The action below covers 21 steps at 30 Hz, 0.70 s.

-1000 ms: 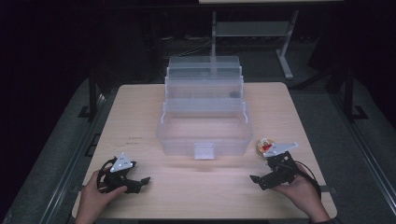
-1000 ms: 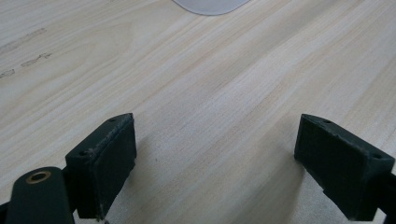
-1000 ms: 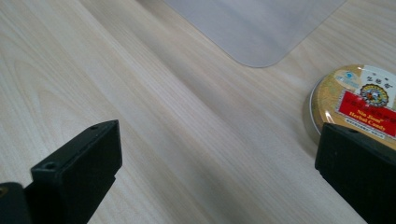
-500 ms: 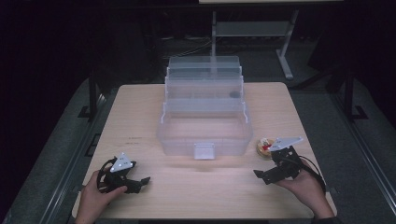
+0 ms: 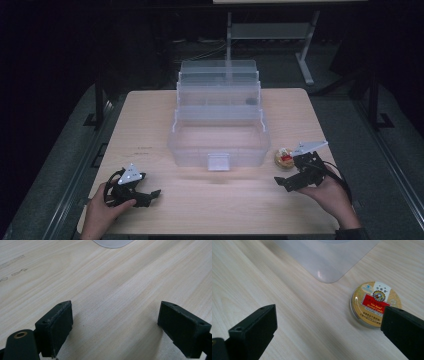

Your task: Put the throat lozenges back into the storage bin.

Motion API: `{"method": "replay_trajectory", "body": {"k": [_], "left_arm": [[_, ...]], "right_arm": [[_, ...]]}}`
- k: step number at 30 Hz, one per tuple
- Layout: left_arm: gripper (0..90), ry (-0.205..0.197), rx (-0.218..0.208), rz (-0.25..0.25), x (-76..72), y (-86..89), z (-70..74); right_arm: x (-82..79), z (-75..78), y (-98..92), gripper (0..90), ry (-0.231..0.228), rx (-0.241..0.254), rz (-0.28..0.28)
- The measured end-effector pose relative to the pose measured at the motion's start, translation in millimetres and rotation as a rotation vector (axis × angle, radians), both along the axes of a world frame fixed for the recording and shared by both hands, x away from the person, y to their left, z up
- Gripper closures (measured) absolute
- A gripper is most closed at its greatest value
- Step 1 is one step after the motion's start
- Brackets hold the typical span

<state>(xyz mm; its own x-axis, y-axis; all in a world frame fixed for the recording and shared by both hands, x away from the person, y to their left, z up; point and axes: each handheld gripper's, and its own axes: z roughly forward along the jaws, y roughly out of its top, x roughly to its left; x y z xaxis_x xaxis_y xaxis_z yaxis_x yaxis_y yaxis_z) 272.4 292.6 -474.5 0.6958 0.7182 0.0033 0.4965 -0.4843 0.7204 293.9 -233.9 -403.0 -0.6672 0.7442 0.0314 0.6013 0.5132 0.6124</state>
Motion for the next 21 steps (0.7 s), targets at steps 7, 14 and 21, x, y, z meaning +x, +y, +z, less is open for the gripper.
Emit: {"method": "replay_trajectory", "body": {"k": [7, 14, 21], "left_arm": [[11.9, 0.002, 0.002, -0.001, 0.0, 0.1, 0.2], [11.9, 0.001, 0.002, 0.000, 0.0, 0.0, 0.1], [11.9, 0.001, 0.002, 0.000, 0.0, 0.0, 0.2]], "right_arm": [[5.5, 1.9, -2.2, 0.3, 0.002, 0.000, -0.014], [11.2, 2.9, -3.4, 0.3, 0.011, -0.009, -0.021], [18.3, 5.3, -5.7, 0.3, 0.017, -0.015, -0.038]]}}
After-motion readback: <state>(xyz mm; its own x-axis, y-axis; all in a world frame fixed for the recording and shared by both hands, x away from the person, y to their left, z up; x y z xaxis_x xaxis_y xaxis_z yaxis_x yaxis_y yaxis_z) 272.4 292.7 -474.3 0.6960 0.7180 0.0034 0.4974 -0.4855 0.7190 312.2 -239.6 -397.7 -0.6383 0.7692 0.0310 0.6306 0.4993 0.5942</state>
